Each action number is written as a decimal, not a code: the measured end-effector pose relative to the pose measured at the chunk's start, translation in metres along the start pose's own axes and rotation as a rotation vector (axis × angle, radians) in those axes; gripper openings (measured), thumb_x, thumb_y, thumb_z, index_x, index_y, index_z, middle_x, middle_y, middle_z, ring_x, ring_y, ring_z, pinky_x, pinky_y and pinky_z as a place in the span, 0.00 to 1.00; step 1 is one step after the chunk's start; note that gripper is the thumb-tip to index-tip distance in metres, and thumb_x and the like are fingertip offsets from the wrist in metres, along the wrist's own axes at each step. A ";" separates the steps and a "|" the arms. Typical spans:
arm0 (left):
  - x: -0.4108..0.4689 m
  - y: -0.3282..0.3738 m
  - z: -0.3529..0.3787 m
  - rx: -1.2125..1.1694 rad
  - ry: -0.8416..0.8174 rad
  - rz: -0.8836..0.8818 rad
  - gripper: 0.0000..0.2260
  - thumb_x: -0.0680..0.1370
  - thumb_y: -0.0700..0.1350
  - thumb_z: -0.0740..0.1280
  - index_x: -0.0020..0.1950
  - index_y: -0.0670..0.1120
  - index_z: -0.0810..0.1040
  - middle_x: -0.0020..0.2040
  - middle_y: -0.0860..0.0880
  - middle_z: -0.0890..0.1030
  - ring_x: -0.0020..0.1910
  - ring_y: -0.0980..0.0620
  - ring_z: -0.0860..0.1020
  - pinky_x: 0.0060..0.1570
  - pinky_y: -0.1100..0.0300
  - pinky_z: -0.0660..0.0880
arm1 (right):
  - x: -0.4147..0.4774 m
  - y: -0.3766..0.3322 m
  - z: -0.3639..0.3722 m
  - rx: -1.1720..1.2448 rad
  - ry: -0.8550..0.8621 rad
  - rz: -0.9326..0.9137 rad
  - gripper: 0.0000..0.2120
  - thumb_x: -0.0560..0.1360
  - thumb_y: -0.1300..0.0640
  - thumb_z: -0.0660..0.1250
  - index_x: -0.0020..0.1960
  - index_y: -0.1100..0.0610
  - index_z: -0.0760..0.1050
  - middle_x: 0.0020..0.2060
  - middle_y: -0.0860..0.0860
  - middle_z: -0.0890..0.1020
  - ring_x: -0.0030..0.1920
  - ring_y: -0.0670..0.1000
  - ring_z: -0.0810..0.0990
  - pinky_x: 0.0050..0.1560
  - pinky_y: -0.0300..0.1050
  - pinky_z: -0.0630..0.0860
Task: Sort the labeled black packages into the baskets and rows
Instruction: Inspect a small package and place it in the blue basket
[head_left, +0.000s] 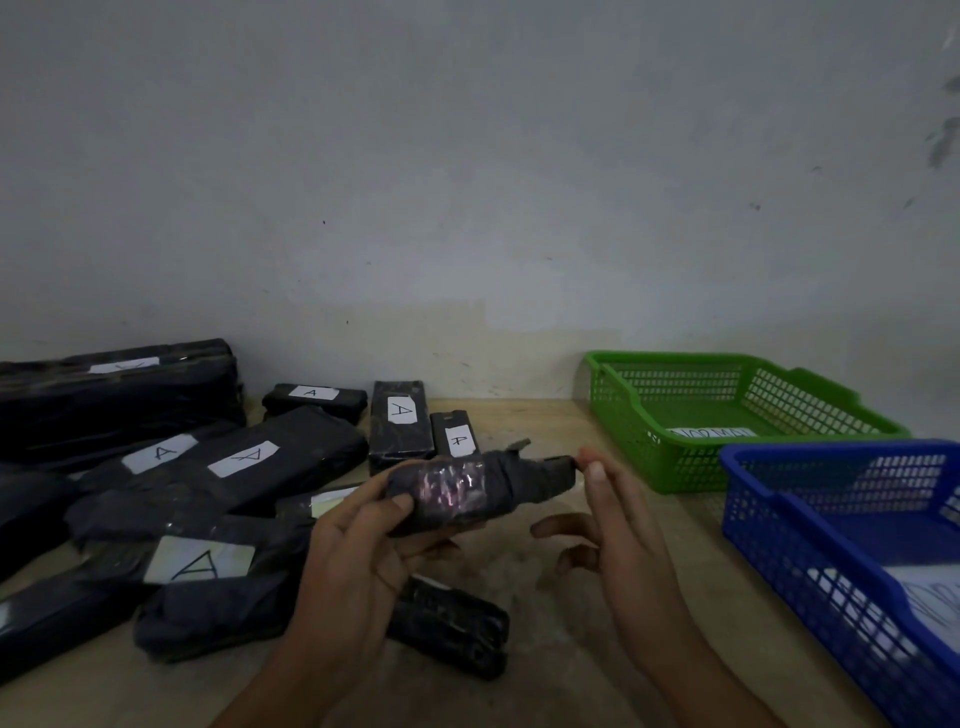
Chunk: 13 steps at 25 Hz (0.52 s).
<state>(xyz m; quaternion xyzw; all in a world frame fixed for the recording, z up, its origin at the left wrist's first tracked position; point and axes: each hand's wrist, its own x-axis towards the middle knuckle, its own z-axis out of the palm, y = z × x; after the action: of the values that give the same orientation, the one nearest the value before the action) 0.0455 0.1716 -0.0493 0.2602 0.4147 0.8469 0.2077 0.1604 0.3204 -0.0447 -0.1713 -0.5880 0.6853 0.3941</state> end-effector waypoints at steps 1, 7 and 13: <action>0.001 0.000 -0.002 -0.050 -0.015 -0.034 0.17 0.64 0.39 0.69 0.52 0.36 0.79 0.47 0.33 0.82 0.38 0.34 0.82 0.28 0.54 0.79 | 0.004 0.000 -0.002 0.009 0.017 0.049 0.16 0.77 0.46 0.62 0.64 0.47 0.72 0.47 0.43 0.84 0.39 0.54 0.85 0.26 0.43 0.74; 0.002 0.006 -0.001 0.028 0.004 -0.120 0.13 0.77 0.42 0.62 0.61 0.45 0.77 0.46 0.41 0.85 0.38 0.37 0.84 0.26 0.58 0.77 | 0.010 0.001 -0.009 0.164 0.032 0.209 0.10 0.77 0.52 0.65 0.56 0.51 0.79 0.45 0.51 0.84 0.43 0.56 0.85 0.35 0.47 0.72; 0.002 -0.003 -0.005 0.371 0.009 -0.075 0.18 0.72 0.61 0.67 0.62 0.63 0.76 0.60 0.59 0.81 0.55 0.49 0.82 0.51 0.50 0.79 | 0.013 0.002 -0.015 0.035 0.039 0.046 0.15 0.66 0.51 0.72 0.50 0.55 0.78 0.40 0.52 0.82 0.38 0.50 0.82 0.30 0.44 0.69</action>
<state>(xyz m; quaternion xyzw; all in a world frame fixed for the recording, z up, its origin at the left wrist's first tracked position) 0.0417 0.1713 -0.0538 0.2746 0.5742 0.7486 0.1857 0.1620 0.3402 -0.0469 -0.1912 -0.5640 0.7008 0.3926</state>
